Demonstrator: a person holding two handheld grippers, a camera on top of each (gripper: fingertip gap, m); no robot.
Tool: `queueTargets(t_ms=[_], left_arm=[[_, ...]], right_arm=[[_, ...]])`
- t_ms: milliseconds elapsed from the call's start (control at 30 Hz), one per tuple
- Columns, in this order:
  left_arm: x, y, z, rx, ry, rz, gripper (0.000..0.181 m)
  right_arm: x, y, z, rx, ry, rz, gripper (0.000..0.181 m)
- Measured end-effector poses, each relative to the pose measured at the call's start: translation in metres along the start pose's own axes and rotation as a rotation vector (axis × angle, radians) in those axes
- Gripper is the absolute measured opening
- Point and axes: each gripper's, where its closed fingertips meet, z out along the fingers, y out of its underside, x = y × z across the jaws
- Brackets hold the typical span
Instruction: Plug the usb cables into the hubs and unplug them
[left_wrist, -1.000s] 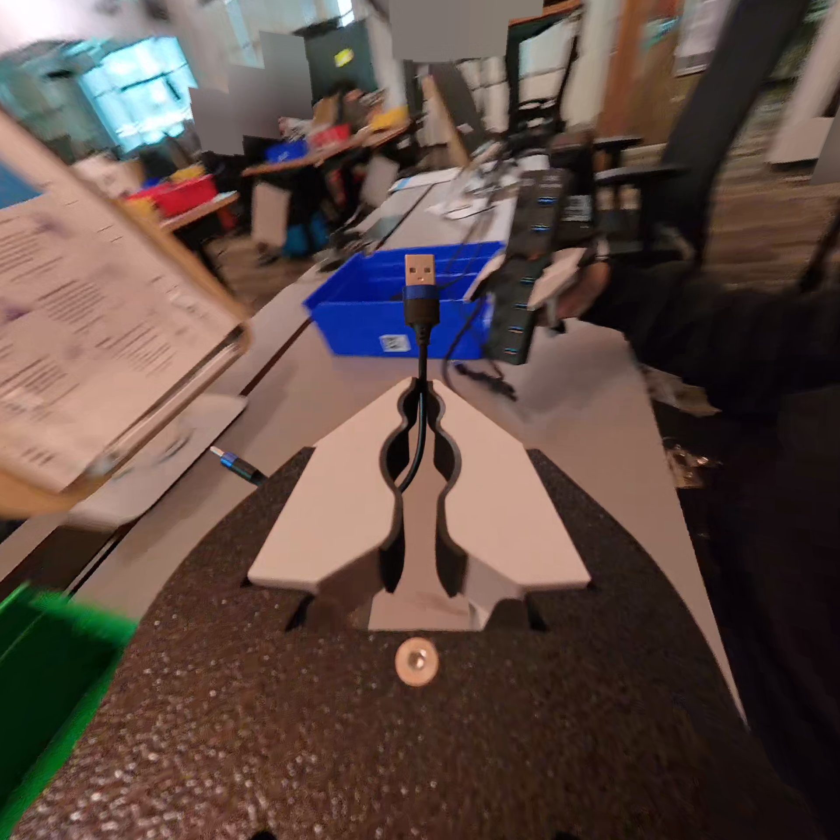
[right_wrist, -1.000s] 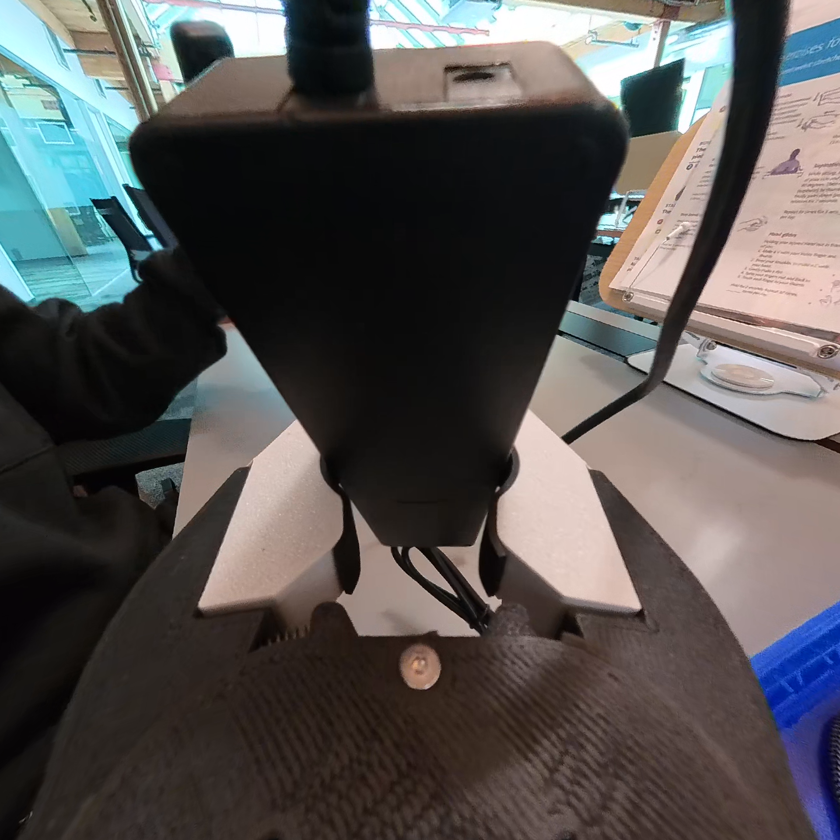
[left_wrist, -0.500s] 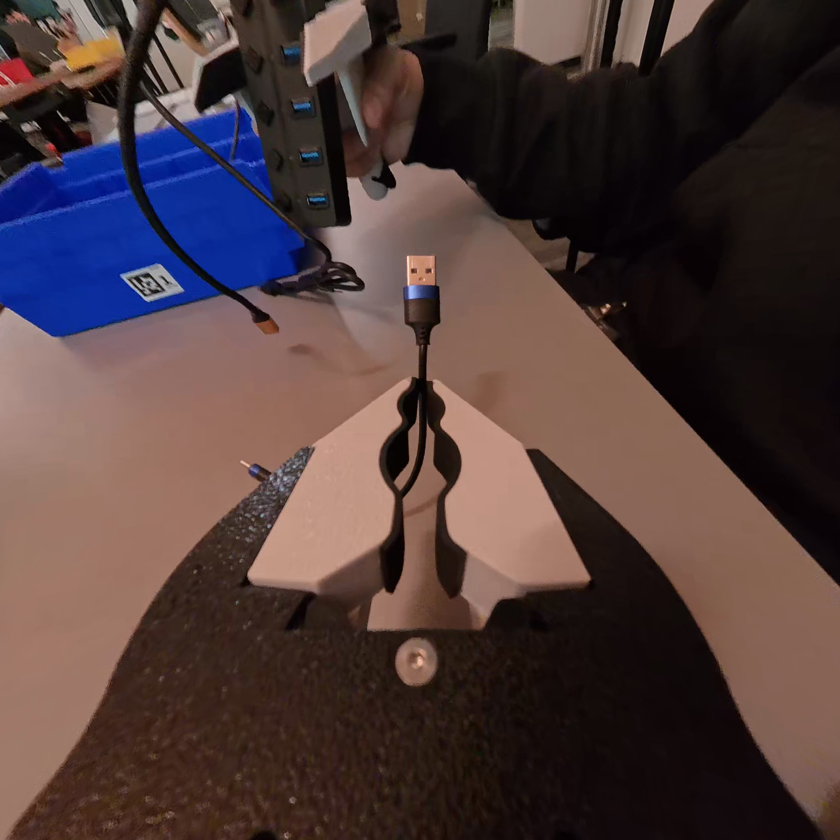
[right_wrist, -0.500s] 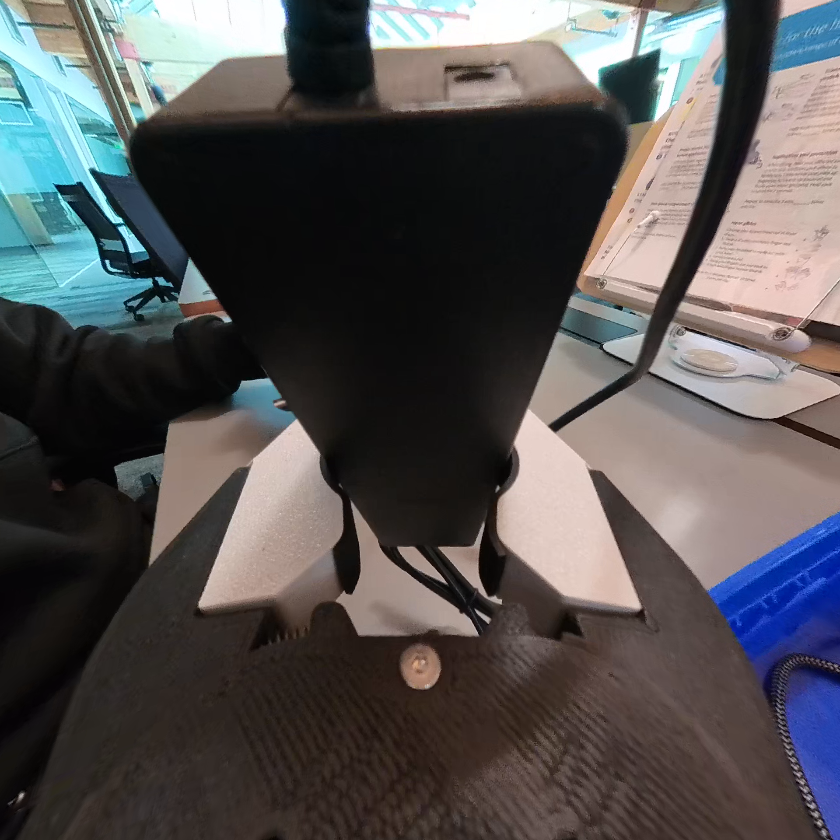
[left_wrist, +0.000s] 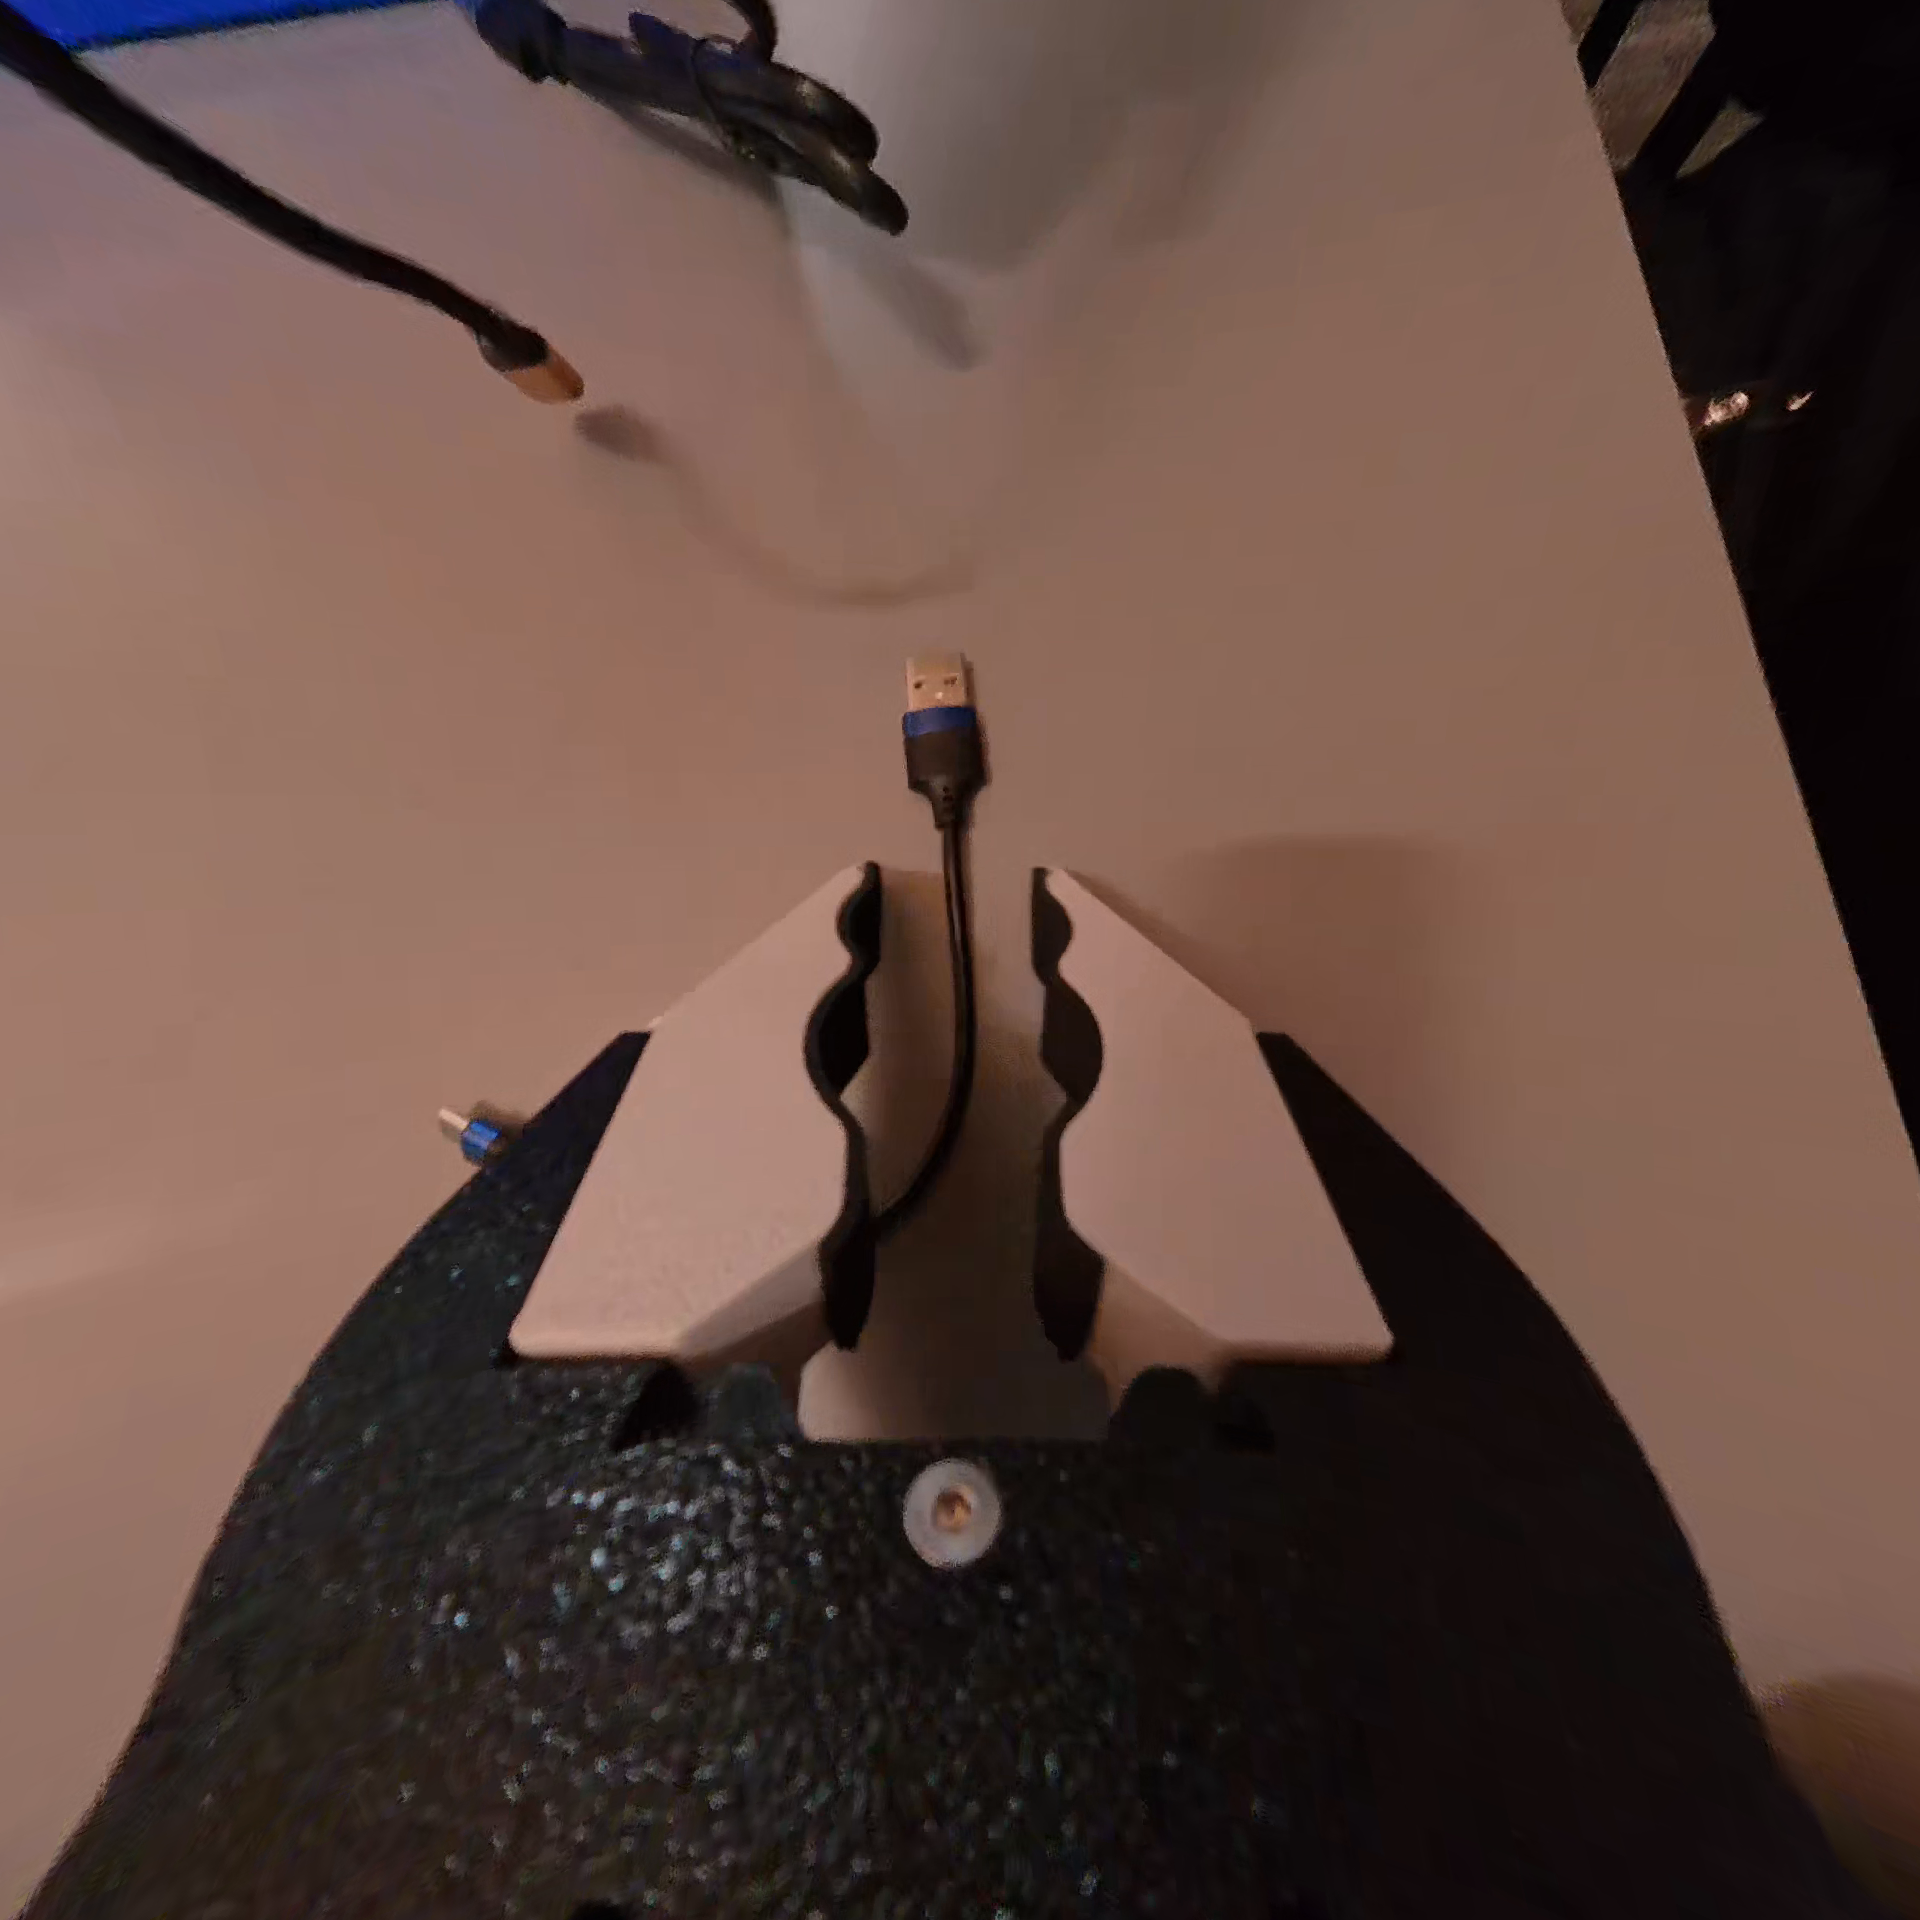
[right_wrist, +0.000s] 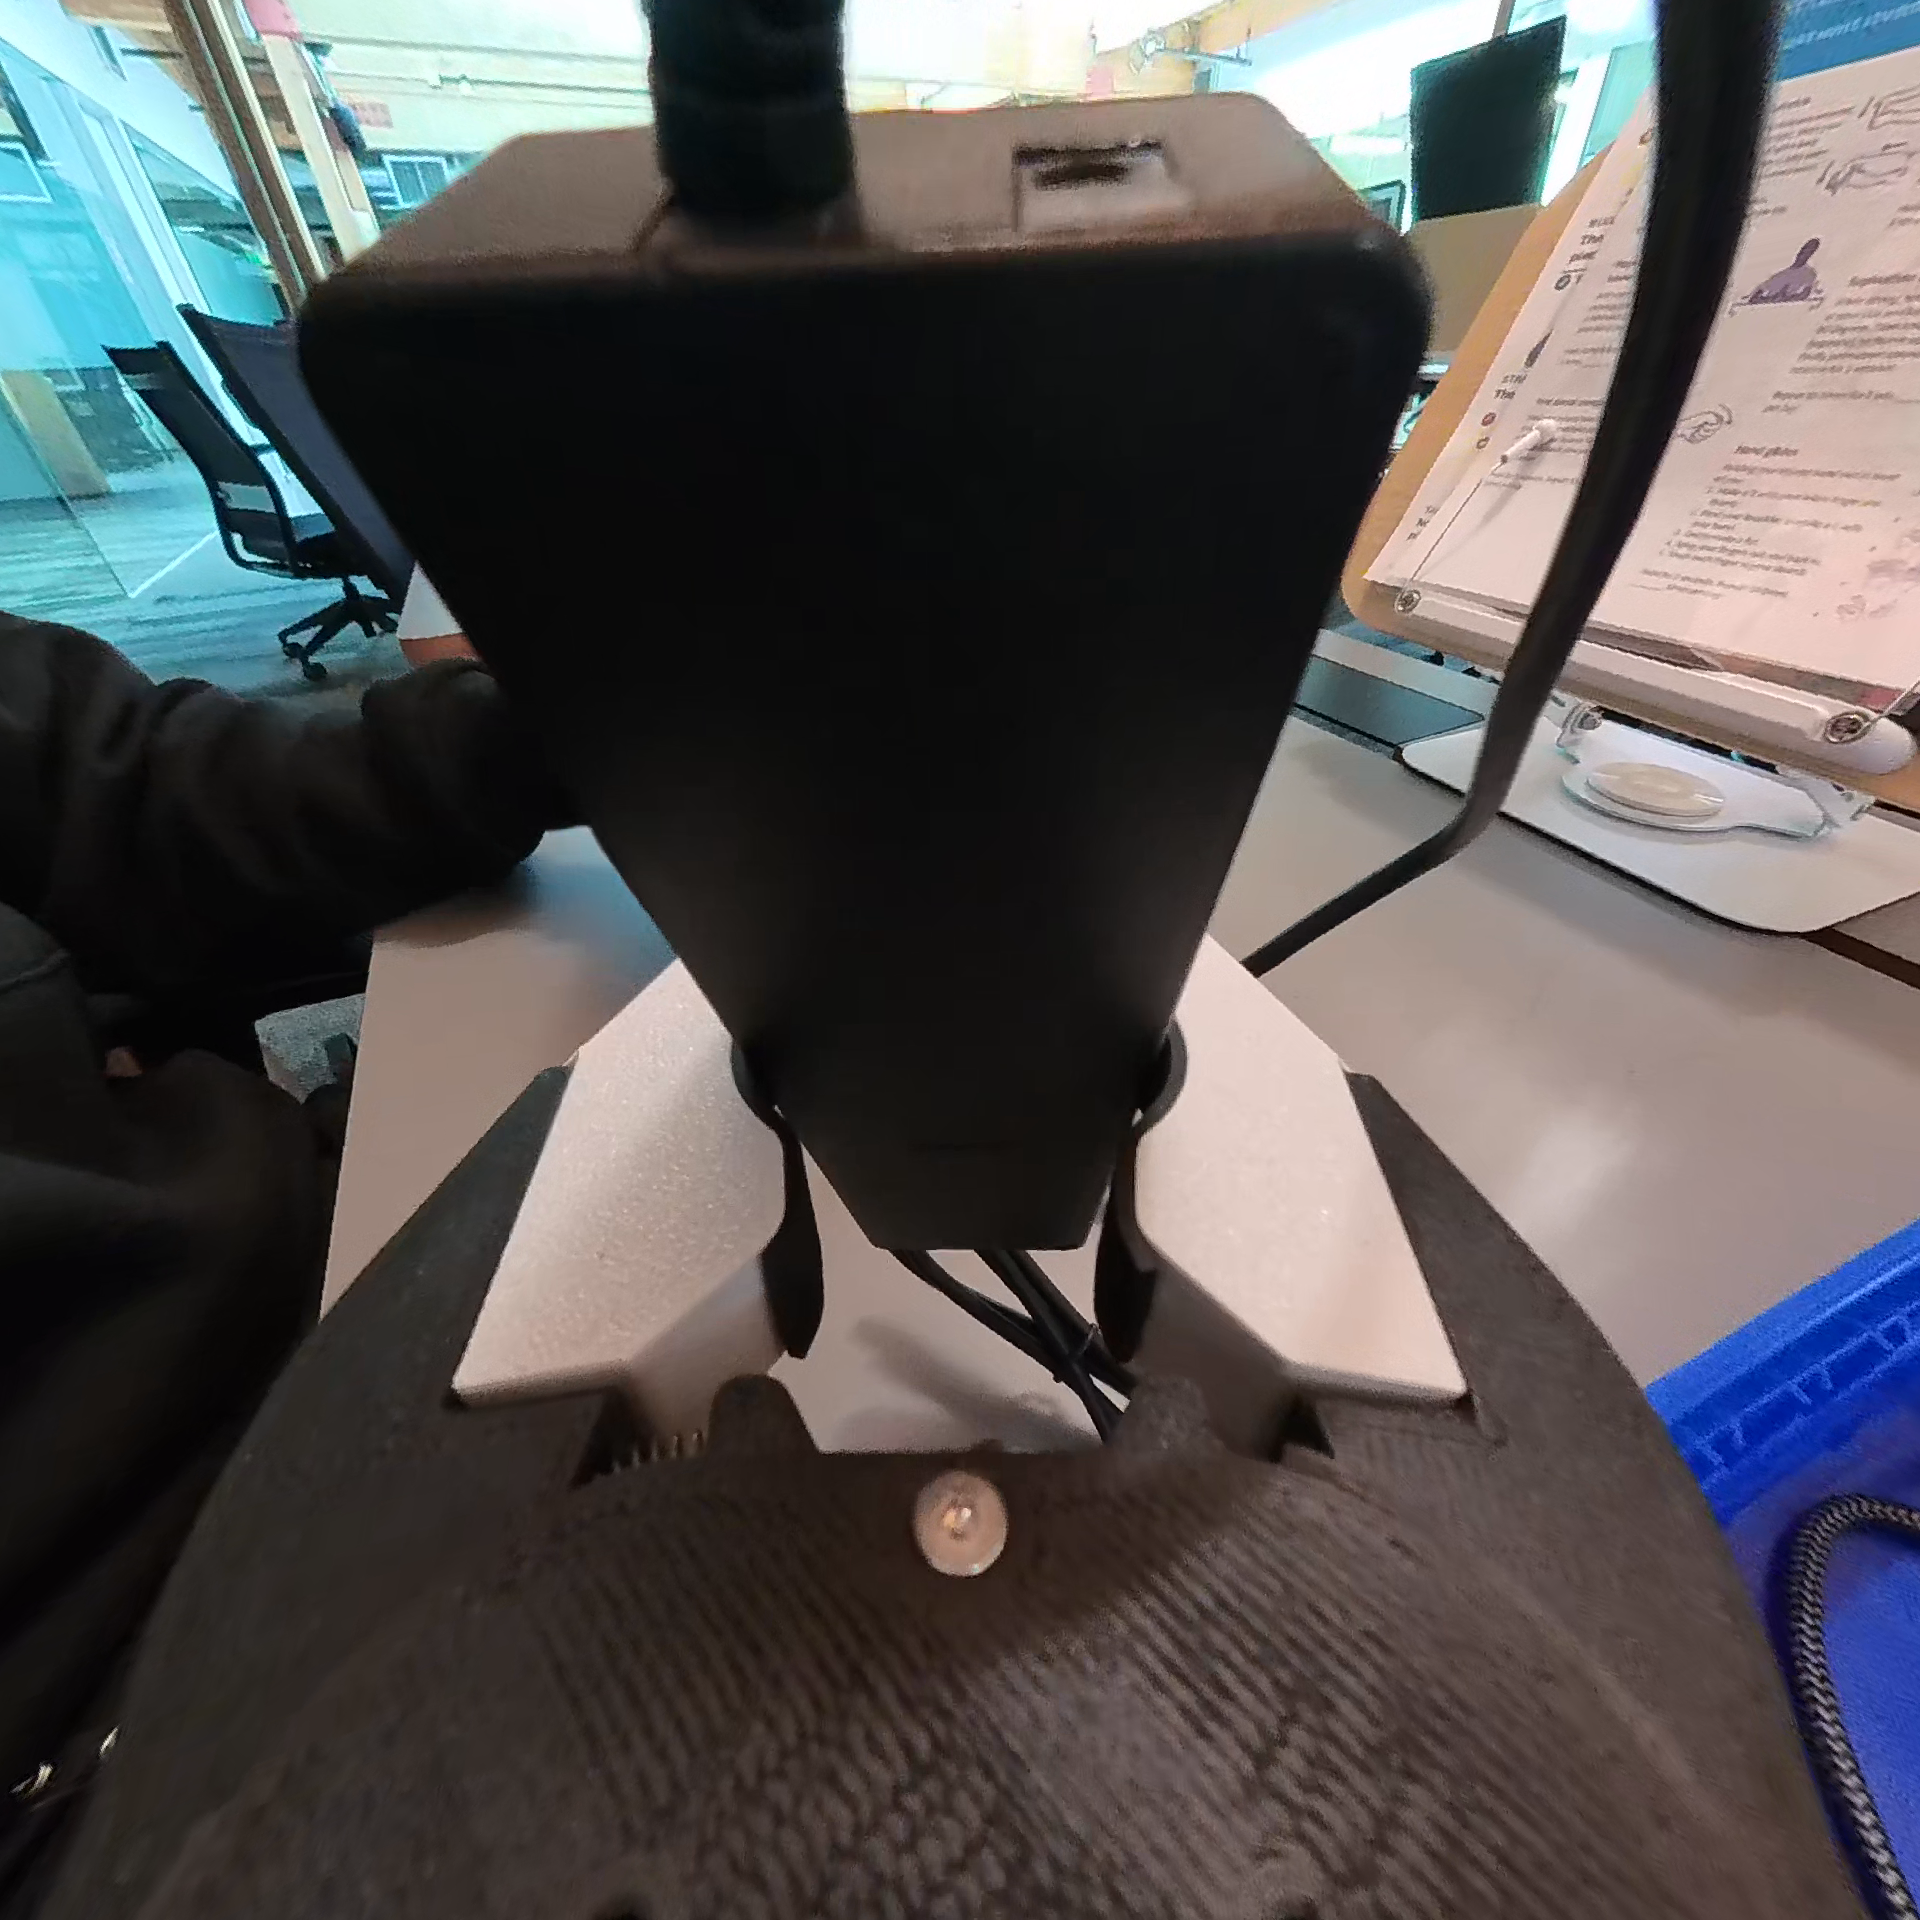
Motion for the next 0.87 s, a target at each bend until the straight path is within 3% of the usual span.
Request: queueTargets(t_ms=[233,533,667,767,867], left_arm=[[0.003,-0.014,0.018,-0.012,-0.028,-0.013,0.016],[-0.011,-0.015,0.015,-0.038,-0.204,-0.083,0.012],[-0.01,-0.051,-0.039,0.021,-0.228,-0.2,0.012],[-0.003,-0.093,-0.084,0.033,-0.231,-0.115,0.013],[0.003,-0.128,-0.105,0.004,-0.212,-0.023,0.013]], right_arm=[[0.002,0.001,-0.001,0.002,0.001,0.005,0.062],[-0.009,0.003,-0.004,0.014,-0.08,0.022,0.062],[-0.014,0.006,-0.005,-0.029,-0.093,0.002,0.062],[-0.015,0.011,-0.001,-0.095,-0.073,-0.015,0.062],[-0.021,0.015,0.006,-0.137,-0.083,-0.041,0.062]])
